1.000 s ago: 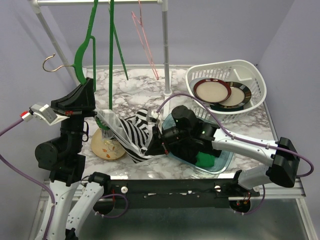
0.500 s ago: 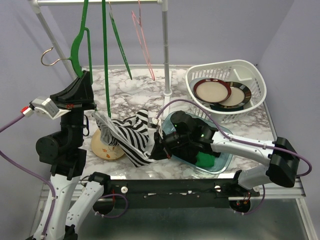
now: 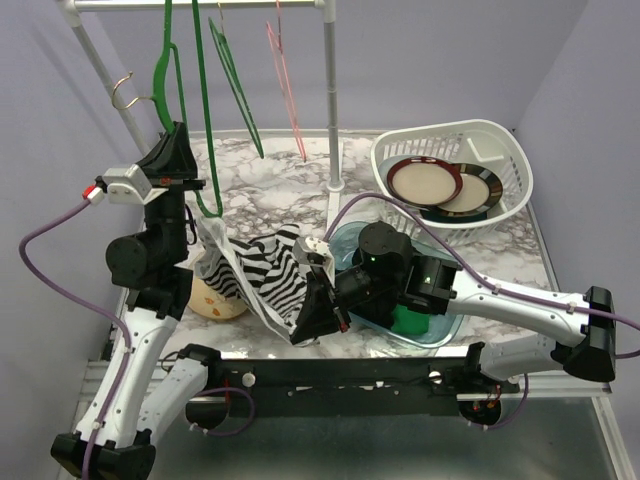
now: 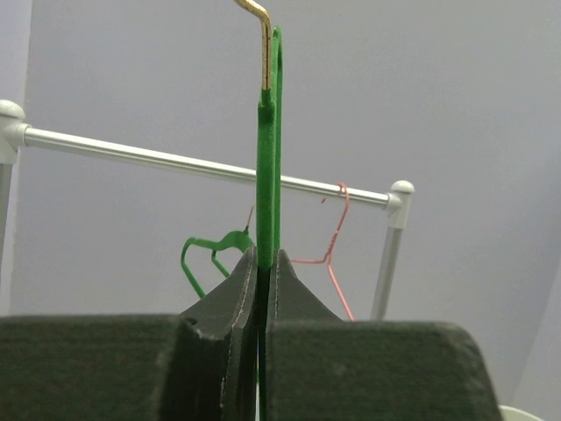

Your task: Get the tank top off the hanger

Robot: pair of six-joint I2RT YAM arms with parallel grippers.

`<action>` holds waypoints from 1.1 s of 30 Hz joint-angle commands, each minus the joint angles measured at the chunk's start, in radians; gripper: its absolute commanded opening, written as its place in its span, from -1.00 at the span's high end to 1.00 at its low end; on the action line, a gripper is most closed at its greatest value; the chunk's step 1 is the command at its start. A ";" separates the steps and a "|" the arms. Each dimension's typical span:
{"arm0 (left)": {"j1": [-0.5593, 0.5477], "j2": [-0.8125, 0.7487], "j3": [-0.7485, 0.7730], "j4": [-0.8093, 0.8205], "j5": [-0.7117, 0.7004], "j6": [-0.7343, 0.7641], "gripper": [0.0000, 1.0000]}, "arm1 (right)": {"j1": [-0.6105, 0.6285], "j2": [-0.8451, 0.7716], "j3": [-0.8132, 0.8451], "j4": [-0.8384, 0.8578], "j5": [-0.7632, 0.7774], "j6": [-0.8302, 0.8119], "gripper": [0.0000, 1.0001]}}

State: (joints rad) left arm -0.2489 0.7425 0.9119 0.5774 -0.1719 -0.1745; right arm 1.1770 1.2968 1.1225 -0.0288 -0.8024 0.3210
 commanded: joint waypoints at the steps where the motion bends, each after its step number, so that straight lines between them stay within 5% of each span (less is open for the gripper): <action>1: 0.000 0.034 -0.015 0.102 -0.060 0.063 1.00 | 0.010 -0.042 -0.027 0.055 -0.031 0.038 0.99; 8: 0.000 0.032 0.025 -0.005 -0.071 0.073 1.00 | 0.016 -0.082 0.008 -0.014 0.043 0.012 0.99; 13: 0.000 0.014 0.211 -0.436 -0.081 -0.009 1.00 | 0.015 -0.094 0.138 -0.141 0.447 0.003 0.99; 18: 0.000 -0.009 0.312 -0.804 -0.136 -0.097 1.00 | 0.015 -0.056 0.367 -0.259 0.612 -0.083 0.99; 26: 0.000 -0.121 0.243 -0.890 -0.225 -0.115 1.00 | 0.013 0.051 0.817 -0.307 0.825 -0.269 0.99; 33: 0.000 -0.115 0.294 -0.967 -0.218 -0.094 1.00 | 0.012 0.117 0.996 -0.211 1.080 -0.517 0.99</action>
State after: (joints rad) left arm -0.2489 0.6308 1.1625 -0.3363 -0.3595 -0.2745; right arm 1.1854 1.3720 2.0380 -0.3027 0.0483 0.0135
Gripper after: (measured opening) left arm 0.096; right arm 0.019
